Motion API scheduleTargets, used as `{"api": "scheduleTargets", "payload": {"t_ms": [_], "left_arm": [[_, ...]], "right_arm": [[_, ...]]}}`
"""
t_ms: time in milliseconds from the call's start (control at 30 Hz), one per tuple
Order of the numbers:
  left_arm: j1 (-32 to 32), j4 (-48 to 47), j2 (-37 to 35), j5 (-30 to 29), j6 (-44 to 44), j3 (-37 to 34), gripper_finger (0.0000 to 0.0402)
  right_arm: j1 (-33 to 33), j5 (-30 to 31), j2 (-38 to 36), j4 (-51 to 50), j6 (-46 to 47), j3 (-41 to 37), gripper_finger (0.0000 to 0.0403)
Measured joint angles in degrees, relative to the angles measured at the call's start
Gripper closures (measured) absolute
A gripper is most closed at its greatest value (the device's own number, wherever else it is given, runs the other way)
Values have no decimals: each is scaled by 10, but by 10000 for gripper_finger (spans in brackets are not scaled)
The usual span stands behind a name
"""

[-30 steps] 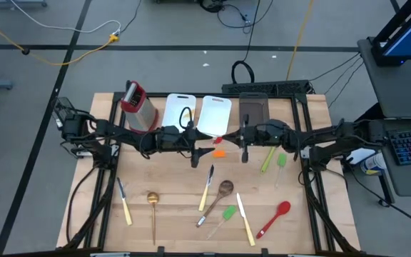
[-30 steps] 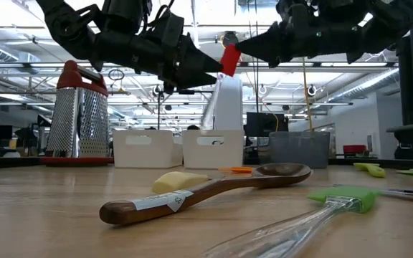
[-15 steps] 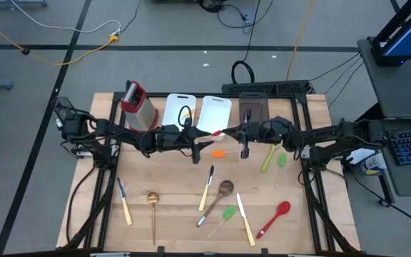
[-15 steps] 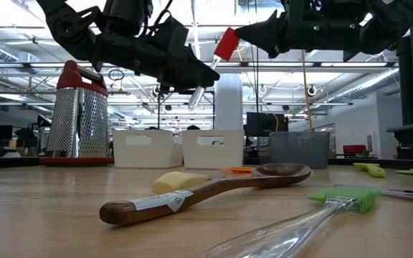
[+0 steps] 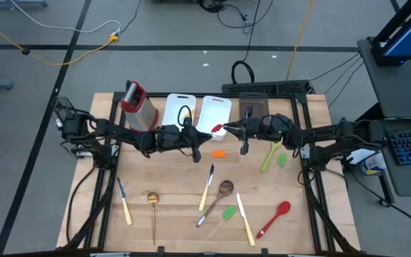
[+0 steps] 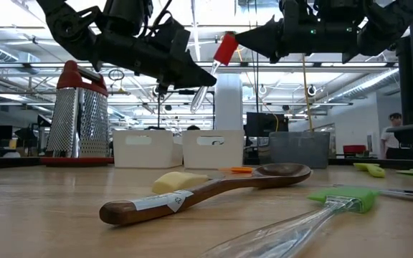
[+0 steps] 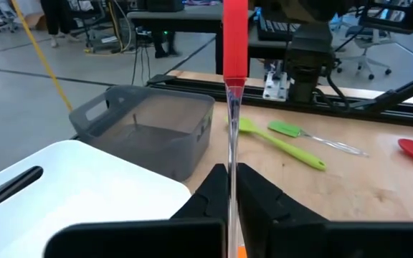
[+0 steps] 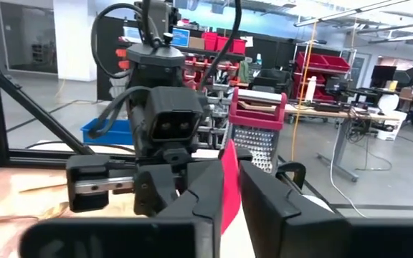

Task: Pick & Place Kitchen Items
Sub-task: Put the red spatula into the left white bin

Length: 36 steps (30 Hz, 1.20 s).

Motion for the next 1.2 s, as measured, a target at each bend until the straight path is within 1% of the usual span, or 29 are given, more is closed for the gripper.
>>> {"api": "scheduleTargets", "payload": {"t_ms": [133,300,433,533,667,933,1067,1200], "left_arm": [[0,0,0,0,-4,0,390],[0,0,-2,-2,-12,0,394],[1,-1,-15,-28,-12,0,395],[5,-19,-35,-37,-13,0,395],[13,-76,-67,-58,-25,0,395],[40,-209,-131,-117,-55,0,393],[69,-266,-156,-120,-67,0,395],[110,-325,-158,-121,-92,0,392]], "right_arm": [[0,0,0,-4,0,0,321],[0,0,0,-16,0,0,287],[0,0,0,-18,0,0,268],[0,0,0,-21,0,0,259],[0,0,0,-21,-1,0,253],[0,0,0,-22,-2,0,253],[1,0,0,-32,3,0,250],[1,0,0,-44,5,0,250]]}}
